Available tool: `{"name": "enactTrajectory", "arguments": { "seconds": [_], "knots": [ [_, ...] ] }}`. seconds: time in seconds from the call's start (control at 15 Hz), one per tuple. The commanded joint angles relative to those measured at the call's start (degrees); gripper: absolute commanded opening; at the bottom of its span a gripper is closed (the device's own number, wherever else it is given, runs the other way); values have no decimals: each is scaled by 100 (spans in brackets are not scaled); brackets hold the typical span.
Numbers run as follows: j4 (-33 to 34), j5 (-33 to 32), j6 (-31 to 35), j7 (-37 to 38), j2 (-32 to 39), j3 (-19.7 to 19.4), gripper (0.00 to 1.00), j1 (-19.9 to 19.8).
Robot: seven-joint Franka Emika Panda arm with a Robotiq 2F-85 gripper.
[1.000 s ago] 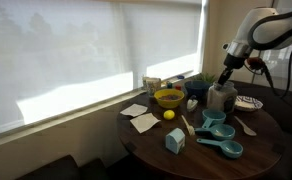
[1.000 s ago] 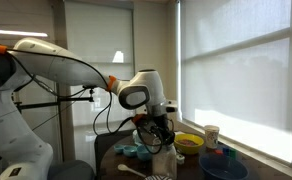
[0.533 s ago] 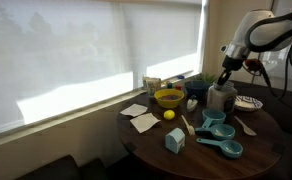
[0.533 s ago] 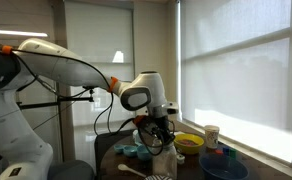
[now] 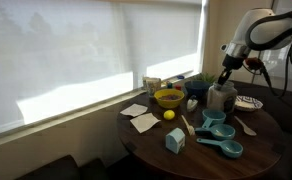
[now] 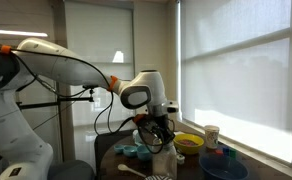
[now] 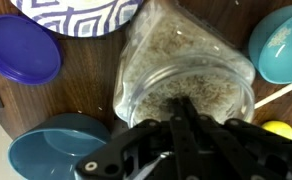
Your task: Pick up three pinches of sugar from the sugar jar and put each pinch into a different blue scoop of the three blue scoops on the table
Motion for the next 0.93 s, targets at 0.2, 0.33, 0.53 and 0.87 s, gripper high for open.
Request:
{"name": "enactTrajectory", "arguments": {
  "seconds": [0.2, 0.33, 0.53, 0.87],
  "knots": [
    [288, -63, -626, -99, -554, 41, 1, -112],
    [390, -88, -980, -73, -730, 49, 1, -120],
    [498, -13, -1549, -197, -989, 52, 1, -20],
    [455, 17, -1999, -534, -1197, 242, 1, 285]
  ]
}}
